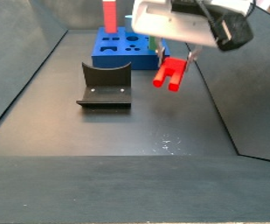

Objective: Pick up the square-circle object. Move up. Place the square-circle object on the fixture. Regrasp the square-circle object. Move to above the board. Insert the square-circle object.
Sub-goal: Place the square-circle object on the fixture.

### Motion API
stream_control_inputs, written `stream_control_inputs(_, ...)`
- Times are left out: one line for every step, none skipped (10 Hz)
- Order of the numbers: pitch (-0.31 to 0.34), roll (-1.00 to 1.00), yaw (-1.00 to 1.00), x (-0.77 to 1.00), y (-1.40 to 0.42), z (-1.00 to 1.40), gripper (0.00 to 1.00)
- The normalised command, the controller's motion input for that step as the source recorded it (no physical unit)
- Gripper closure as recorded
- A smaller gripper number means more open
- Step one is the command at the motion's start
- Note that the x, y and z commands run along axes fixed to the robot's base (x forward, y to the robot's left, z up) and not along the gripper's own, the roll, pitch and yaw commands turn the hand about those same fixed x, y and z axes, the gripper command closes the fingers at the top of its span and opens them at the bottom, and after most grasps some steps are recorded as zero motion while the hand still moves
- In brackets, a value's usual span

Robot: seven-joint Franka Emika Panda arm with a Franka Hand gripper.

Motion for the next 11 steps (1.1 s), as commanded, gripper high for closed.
stream_control_inputs(0.024,0.01,-0.01,-0.01,0.00,1.00,1.00)
stream_control_inputs(0.031,0.01,-0.01,-0.02,0.01,1.00,1.00)
stream_control_inputs(0.035,0.01,-0.01,-0.02,0.01,1.00,1.00)
stream_control_inputs(0.037,0.01,-0.01,-0.02,0.01,0.95,1.00)
stream_control_inputs(0.043,0.02,-0.01,-0.02,0.01,0.78,1.00)
stream_control_inputs(0.052,0.02,-0.01,-0.01,0.01,0.56,1.00)
stream_control_inputs(0.063,0.02,-0.01,0.00,0.01,0.39,1.00)
stream_control_inputs(0.077,0.02,-0.01,0.01,0.01,0.22,1.00)
stream_control_inputs(0.184,-0.10,1.00,1.00,-0.09,-0.10,1.00)
stream_control_inputs(0.195,-0.10,1.00,1.00,-0.09,-0.11,1.00)
stream_control_inputs(0.213,-0.12,0.88,1.00,-0.08,-0.10,1.00)
